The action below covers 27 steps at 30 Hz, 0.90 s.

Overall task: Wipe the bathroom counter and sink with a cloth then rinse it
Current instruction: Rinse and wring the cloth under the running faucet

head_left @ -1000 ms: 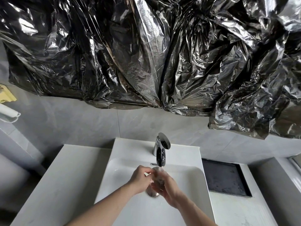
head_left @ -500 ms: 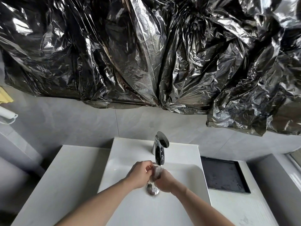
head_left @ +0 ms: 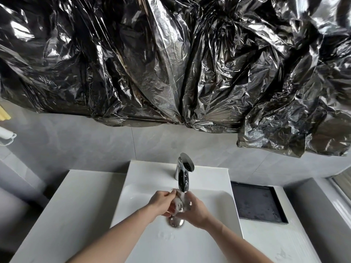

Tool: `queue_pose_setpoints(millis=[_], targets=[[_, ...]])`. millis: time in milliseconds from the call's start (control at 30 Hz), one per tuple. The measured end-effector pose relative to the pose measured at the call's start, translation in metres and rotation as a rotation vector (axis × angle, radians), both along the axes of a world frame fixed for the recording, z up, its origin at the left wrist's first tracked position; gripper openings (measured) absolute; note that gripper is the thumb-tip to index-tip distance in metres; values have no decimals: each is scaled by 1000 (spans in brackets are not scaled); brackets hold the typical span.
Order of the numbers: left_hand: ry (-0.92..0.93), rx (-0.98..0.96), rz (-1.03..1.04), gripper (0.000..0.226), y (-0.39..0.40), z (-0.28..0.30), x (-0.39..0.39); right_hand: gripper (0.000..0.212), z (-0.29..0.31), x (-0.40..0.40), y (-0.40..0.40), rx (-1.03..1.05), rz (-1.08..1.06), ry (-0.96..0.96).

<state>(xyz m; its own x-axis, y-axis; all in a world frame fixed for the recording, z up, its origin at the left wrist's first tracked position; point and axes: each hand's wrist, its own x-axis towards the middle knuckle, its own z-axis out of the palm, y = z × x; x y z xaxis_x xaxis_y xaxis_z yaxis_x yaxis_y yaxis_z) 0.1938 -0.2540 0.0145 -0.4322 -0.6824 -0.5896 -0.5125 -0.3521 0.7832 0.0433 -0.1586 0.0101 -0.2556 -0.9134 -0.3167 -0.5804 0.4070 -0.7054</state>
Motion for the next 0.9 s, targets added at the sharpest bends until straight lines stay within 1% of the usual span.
queue_pose_setpoints(millis=[67,100,133,167,233,300,333,400,467,500,533,567,633,667,733,800,900], targets=[[49,53,-48,37,-1,-1,2,37,-2,-1,1,0,-1,-12],[61,64,-45,31,-1,-1,3,31,-3,-1,0,-5,-14,-21],[62,52,-32,27,0,0,3,20,-3,-1,0,-2,-37,-35],[62,25,-15,30,1,1,4,9,-3,-1,-1,-2,-54,-67],[98,-33,-33,47,3,2,6,17,-6,-2,-3,5,-69,-116],[145,-65,-130,55,7,0,6,37,2,0,-3,32,-103,-148],[156,-98,-179,53,8,-4,5,42,2,-1,-4,39,-139,-174],[134,-197,-228,38,10,-13,4,42,7,-1,-3,58,-168,-242],[79,-263,-212,19,10,-17,3,43,7,0,-4,75,-184,-279],[47,-282,-188,12,9,-18,2,45,4,0,-4,75,-188,-273],[18,-294,-163,11,7,-18,1,45,1,0,-4,64,-196,-265],[-1,-305,-149,13,6,-17,-1,42,-3,-1,-2,48,-213,-276],[-39,-299,-144,14,6,-13,-4,35,2,1,0,46,-250,-396],[-55,-296,-150,17,7,-11,-4,34,6,3,2,66,-245,-465],[-79,-294,-171,39,8,-13,-6,41,12,7,4,113,-205,-568],[-69,-280,-160,51,9,-14,-8,41,13,11,5,127,-184,-588],[-32,-272,-159,48,9,-11,-6,43,9,13,1,76,-242,-545]])
